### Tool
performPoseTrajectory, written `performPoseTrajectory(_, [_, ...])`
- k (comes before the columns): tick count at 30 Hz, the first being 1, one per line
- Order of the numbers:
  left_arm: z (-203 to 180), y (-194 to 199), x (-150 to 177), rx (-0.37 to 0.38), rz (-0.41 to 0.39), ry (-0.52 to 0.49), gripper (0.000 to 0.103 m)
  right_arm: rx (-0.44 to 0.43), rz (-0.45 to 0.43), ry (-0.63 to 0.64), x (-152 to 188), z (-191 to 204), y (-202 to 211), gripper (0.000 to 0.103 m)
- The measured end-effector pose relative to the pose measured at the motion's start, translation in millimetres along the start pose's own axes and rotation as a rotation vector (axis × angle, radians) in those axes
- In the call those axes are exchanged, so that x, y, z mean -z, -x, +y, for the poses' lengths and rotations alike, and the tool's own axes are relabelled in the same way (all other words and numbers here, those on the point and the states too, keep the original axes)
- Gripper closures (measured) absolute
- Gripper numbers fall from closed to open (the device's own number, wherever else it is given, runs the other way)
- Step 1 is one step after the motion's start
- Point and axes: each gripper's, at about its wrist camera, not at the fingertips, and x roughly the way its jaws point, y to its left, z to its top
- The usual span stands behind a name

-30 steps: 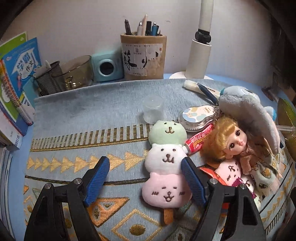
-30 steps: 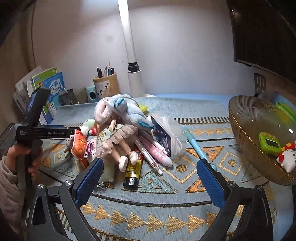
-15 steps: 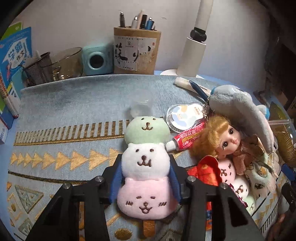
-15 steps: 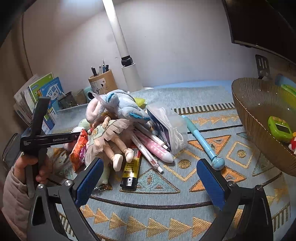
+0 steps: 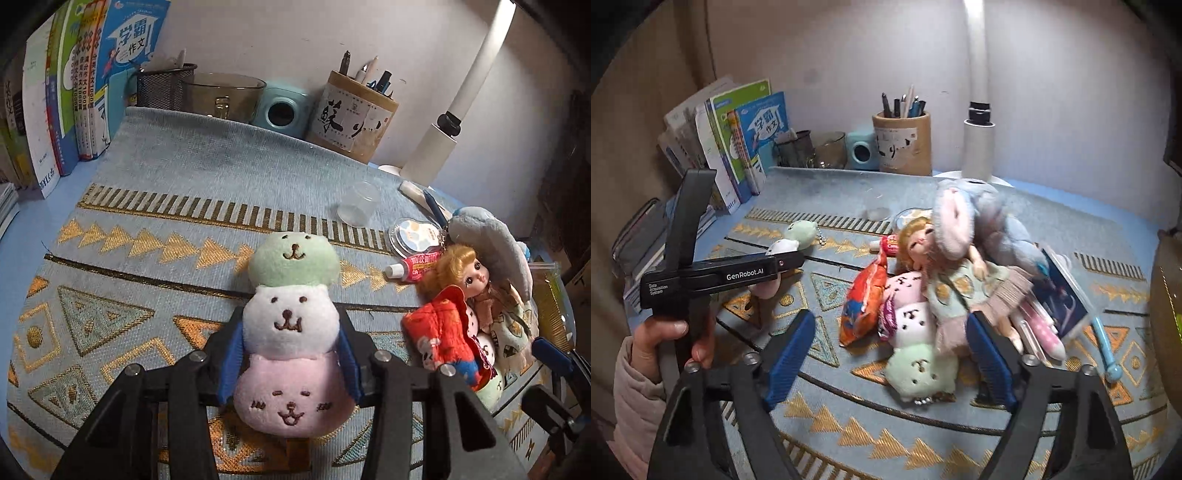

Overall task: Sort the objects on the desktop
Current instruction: 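Grasp the red Spider-Man pouch with the right gripper while the left gripper holds the plush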

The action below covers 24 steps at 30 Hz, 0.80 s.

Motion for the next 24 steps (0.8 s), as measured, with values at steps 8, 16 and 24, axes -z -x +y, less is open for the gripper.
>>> performPoseTrajectory(8, [8, 9, 0, 0.034, -0.032, 0.038, 0.06, 0.048, 0.077, 0.021, -13, 16, -44, 0.053])
performPoseTrajectory(16, [9, 12, 2, 0.084, -0.032, 0.057, 0.06, 0.151, 0.086, 0.138, -14, 39, -69, 0.052])
performPoseTrajectory(24, [13, 11, 1, 0.109, -0.026, 0.078, 0.06, 0.113, 0.103, 0.208, -3, 56, -70, 0.065])
